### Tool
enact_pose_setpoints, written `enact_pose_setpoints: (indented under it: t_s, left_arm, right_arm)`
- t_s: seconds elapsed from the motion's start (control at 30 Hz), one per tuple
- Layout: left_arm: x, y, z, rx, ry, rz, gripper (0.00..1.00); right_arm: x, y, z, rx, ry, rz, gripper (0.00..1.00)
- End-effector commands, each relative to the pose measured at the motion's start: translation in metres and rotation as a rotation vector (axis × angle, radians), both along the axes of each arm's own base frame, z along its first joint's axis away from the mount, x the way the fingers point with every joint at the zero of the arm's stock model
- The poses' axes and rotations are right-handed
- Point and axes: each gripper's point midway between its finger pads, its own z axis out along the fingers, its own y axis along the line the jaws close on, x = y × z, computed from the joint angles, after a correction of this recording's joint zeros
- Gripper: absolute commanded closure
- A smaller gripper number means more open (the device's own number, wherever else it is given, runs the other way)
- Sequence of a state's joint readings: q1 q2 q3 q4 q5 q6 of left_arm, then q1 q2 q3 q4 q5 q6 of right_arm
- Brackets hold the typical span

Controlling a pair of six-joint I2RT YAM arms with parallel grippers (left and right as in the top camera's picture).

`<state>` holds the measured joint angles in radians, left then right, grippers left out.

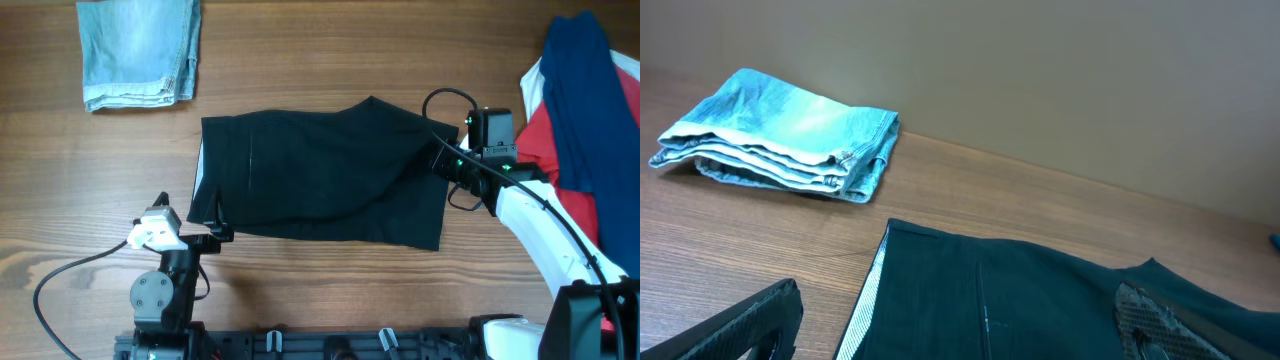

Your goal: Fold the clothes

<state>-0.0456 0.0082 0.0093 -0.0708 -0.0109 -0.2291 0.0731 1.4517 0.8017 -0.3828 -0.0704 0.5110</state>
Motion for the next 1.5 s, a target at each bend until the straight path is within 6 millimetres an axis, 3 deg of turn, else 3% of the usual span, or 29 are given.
enact_pose_setpoints:
  t_s: [0.0,0.1,0.2,0.3,0.57,0.63,0.67,0.7,0.73,0.9,0.97,1.07,1.17,1.23,1.3,1.37,1.43,1.47]
  left_arm:
    - [0.0,0.003,-0.001,0.017,-0.001,0.013,0.01]
    - [0.0,0.003,-0.001,0.017,-0.001,0.013,0.0]
    - [0.0,0.003,-0.001,0.017,-0.001,0.013,0.0]
    - [0.0,0.003,-0.001,0.017,-0.001,0.013,0.0]
    - [0.0,0.003,-0.001,0.017,-0.001,0.013,0.0]
    - [0.0,0.003,-0.001,0.017,-0.001,0.013,0.0]
    - [0.0,0.003,-0.001,0.017,-0.001,0.013,0.0]
    - [0.0,0.003,-0.001,0.017,-0.001,0.013,0.0]
    - [0.0,0.003,-0.001,0.017,-0.001,0.013,0.0]
    - [0.0,0.003,-0.001,0.017,-0.001,0.013,0.0]
    - [0.0,0.003,-0.001,0.017,-0.001,0.013,0.0]
    - [0.0,0.003,-0.001,0.017,-0.001,0.013,0.0]
    - [0.0,0.003,-0.001,0.017,-0.001,0.013,0.0]
    - [0.0,0.003,-0.001,0.017,-0.001,0.013,0.0]
    - [0.0,0.003,-0.001,0.017,-0.001,0.013,0.0]
    - [0.0,0.003,-0.001,0.017,-0.001,0.013,0.0]
    - [0.0,0.003,-0.001,0.017,-0.001,0.013,0.0]
    - [0.0,0.003,-0.001,0.017,-0.001,0.013,0.0]
  right_arm:
    - [0.003,0.001,-0.011,-0.015,0.014,0.04,0.46]
    - [0.014,0.021,-0.025,0.083,-0.016,0.098,0.47]
    - [0.035,0.034,-0.016,0.135,-0.117,0.147,0.51]
    - [0.041,0.037,-0.014,0.145,-0.144,0.164,0.5]
    - [0.052,0.054,-0.046,0.211,-0.134,0.196,0.52]
    - [0.053,0.054,-0.049,0.215,-0.127,0.19,0.64]
    - [0.054,0.055,-0.049,0.217,-0.134,0.187,0.73]
    - [0.057,0.055,-0.046,0.227,-0.144,0.174,0.92]
    - [0.06,0.055,-0.044,0.24,-0.154,0.157,0.96]
    - [0.064,0.057,-0.03,0.251,-0.195,0.162,0.96]
    - [0.061,0.055,-0.001,0.242,-0.235,0.162,0.96]
    - [0.039,0.03,0.043,0.16,-0.256,0.083,0.96]
    - [-0.012,0.003,0.089,0.12,-0.254,0.02,0.96]
    - [-0.044,-0.006,0.103,0.101,-0.229,0.011,0.96]
    - [-0.069,-0.008,0.097,0.085,-0.157,0.018,0.94]
    - [-0.087,-0.008,0.081,0.085,-0.055,0.013,0.82]
    - [-0.11,-0.01,0.064,0.074,0.094,-0.002,0.57]
    - [-0.118,-0.018,0.063,0.034,0.148,-0.028,0.38]
